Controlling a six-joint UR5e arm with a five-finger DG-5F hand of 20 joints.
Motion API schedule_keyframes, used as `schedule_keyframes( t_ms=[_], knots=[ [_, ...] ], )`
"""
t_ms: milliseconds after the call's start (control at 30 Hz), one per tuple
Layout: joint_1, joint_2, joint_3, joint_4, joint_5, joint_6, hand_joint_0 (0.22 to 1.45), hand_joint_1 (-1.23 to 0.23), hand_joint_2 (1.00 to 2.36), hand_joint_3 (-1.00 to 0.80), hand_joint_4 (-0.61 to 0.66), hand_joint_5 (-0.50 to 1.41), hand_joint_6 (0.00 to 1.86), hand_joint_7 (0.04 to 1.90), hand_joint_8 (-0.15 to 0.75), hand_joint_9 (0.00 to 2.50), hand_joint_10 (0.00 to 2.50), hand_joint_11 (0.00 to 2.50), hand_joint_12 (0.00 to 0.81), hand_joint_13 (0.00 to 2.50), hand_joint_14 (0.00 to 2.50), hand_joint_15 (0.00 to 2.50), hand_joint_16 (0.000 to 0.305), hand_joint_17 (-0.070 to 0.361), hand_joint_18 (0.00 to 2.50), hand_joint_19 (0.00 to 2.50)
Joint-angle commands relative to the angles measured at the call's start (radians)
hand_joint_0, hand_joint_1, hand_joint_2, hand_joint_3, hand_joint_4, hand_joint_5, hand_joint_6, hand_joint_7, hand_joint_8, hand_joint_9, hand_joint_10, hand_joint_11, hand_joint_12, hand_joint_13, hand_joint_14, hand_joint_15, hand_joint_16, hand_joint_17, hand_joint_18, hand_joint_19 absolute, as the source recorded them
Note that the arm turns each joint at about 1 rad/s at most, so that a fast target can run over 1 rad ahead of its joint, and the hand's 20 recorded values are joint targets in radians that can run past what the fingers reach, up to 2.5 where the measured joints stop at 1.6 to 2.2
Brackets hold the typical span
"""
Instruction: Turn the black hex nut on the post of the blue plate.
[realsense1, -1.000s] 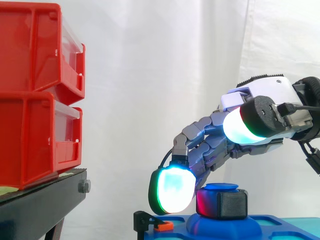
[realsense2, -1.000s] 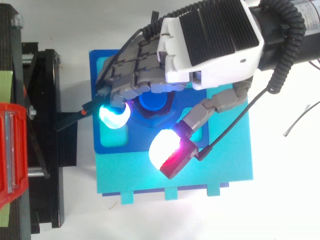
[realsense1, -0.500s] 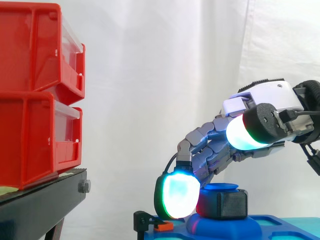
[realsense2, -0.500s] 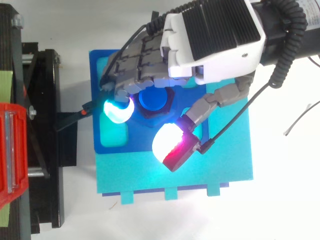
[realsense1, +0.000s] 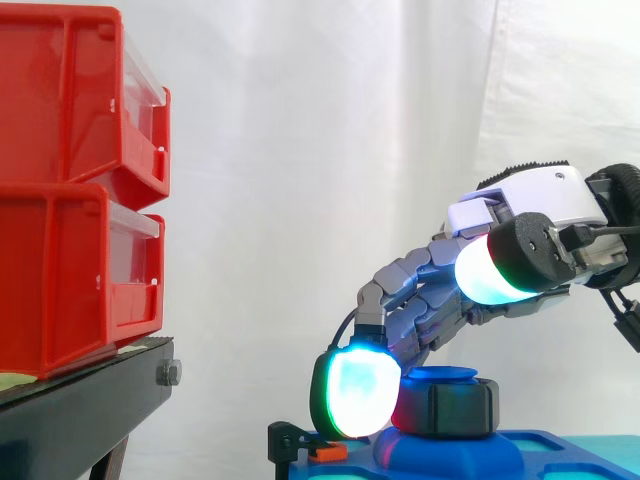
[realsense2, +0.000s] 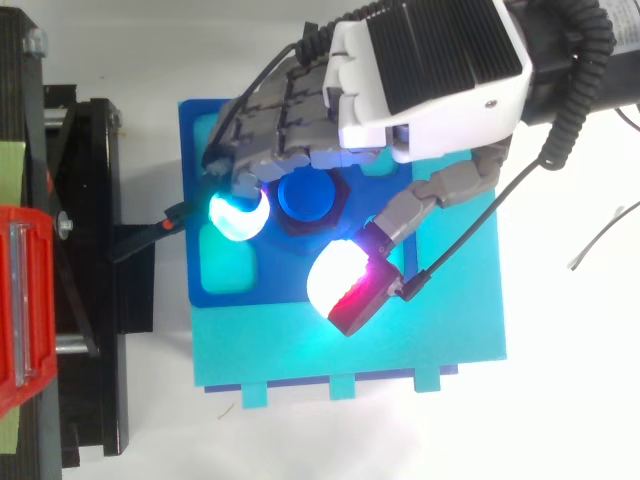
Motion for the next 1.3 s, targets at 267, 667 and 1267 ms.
schedule_keyframes(
  t_ms=[267, 667, 1267],
  knots=[
    [-0.026, 0.000, 0.000, -0.009, -0.036, -0.020, 0.50, -0.26, 1.00, -0.50, 0.26, -0.20, 0.50, 0.79, 0.298, 0.46, 0.00, 0.00, 0.384, 0.48, 0.00, 0.13, 0.053, 0.120, 0.42, 0.34],
    [-0.057, 0.000, -0.002, -0.006, -0.071, -0.040, 0.50, -0.26, 1.00, -0.50, 0.26, -0.20, 0.50, 0.79, 0.299, 0.46, 0.00, 0.00, 0.383, 0.48, 0.01, 0.12, 0.053, 0.119, 0.42, 0.34],
    [-0.086, 0.000, -0.002, -0.001, -0.105, -0.051, 0.50, -0.26, 1.00, -0.50, 0.26, -0.20, 0.50, 0.79, 0.298, 0.47, 0.00, 0.00, 0.383, 0.48, 0.00, 0.13, 0.053, 0.119, 0.42, 0.34]
  ],
)
